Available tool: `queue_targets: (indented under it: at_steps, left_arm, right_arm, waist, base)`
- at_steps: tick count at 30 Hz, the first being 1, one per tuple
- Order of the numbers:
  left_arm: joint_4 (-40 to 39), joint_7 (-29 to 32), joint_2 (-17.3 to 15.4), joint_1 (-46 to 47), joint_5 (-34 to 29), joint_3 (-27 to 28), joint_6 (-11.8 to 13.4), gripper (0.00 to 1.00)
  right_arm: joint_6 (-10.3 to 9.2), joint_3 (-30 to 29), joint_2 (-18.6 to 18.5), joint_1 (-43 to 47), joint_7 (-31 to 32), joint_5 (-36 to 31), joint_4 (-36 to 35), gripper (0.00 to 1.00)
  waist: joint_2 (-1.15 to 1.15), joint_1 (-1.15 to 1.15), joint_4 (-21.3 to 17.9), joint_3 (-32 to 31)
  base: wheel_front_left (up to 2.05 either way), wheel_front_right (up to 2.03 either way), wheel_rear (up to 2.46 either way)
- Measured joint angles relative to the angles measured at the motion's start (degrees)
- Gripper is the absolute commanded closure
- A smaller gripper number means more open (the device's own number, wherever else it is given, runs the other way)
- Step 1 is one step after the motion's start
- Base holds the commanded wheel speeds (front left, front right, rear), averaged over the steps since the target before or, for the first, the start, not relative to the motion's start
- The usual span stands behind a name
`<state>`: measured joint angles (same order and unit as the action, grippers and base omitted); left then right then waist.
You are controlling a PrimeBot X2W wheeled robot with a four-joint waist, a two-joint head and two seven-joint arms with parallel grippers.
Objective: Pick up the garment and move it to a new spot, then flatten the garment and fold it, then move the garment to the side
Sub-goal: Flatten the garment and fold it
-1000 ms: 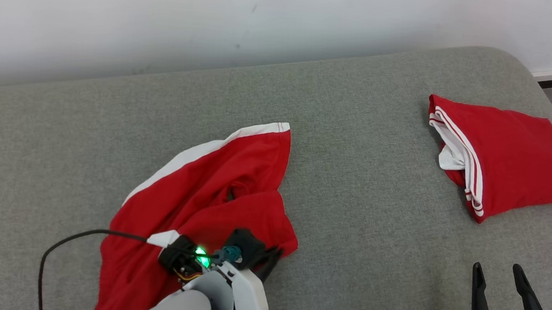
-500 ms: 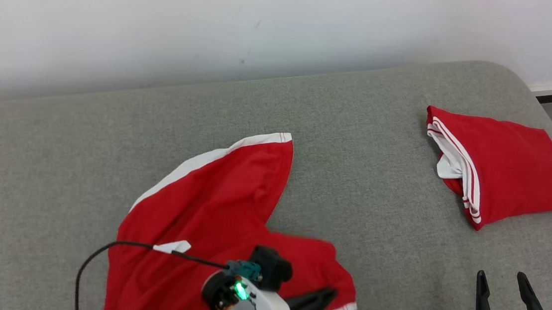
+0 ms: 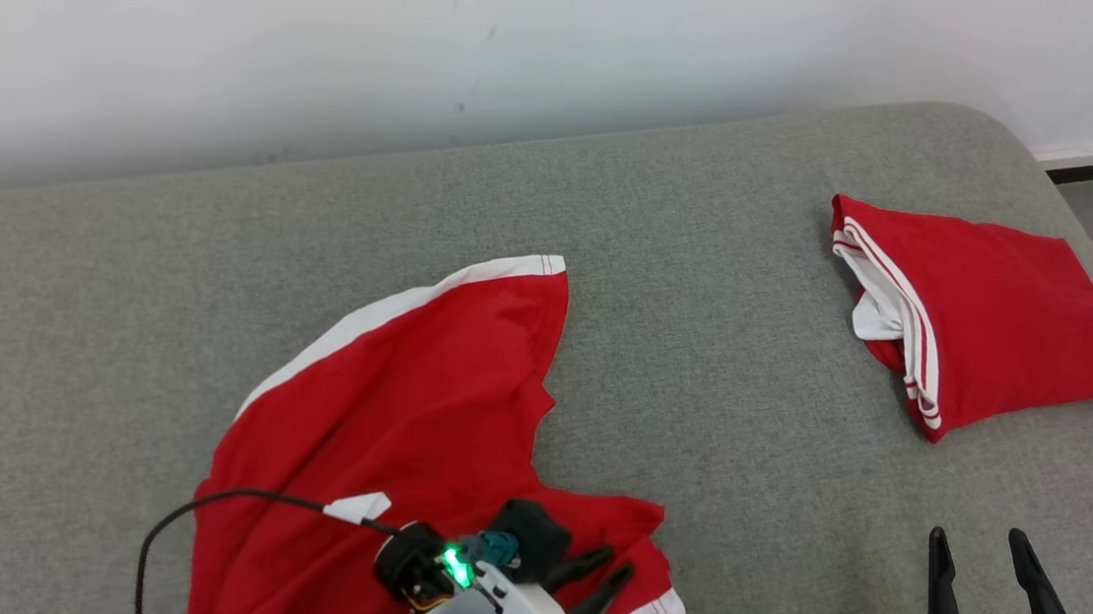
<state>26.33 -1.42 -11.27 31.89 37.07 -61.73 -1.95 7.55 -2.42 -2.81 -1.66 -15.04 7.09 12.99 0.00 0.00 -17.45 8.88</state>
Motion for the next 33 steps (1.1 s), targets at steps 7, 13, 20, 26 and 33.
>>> queue_targets:
  at_steps: [7, 13, 20, 26, 33]
  left_arm:
    - [8.4, -4.8, 3.1, 2.1, -1.8, -0.8, -0.4, 0.0]
    - [9.8, -9.5, 4.9, 2.0, -1.6, -0.2, -0.5, 0.0]
    - [1.7, -13.3, 2.7, -2.0, -1.8, 4.6, 4.6, 0.0]
    - [-8.8, -13.7, -1.9, -9.3, -3.4, 13.6, 11.4, 0.0]
    - [-16.5, -13.7, -6.8, -20.1, -6.6, 24.7, 15.4, 0.0]
  right_arm:
    - [0.0, -0.1, 0.0, -0.1, 0.0, 0.2, 0.1, 0.0]
    - [0.0, -1.0, 0.0, 0.2, 0.0, 0.2, 0.2, 0.0]
    - [0.0, -3.7, 0.0, 1.0, 0.0, -1.0, -1.9, 0.0]
    - [0.0, -4.9, 0.0, 2.2, 0.0, -2.7, -4.4, 0.0]
    - [0.0, -3.8, 0.0, 3.2, 0.0, -3.4, -6.3, 0.0]
  waist:
    - [0.0, 0.0, -0.6, 0.5]
    - [0.0, 0.0, 0.3, -0.3]
    - [0.0, 0.0, 3.2, -2.4]
    - [0.0, 0.0, 6.7, -5.5]
    - [0.0, 0.0, 11.5, -8.1]
  base:
    - [0.0, 0.0, 0.0]
    - [0.0, 0.0, 0.0]
    - [0.0, 0.0, 0.0]
    - [0.0, 0.0, 0.0]
    - [0.0, 0.0, 0.0]
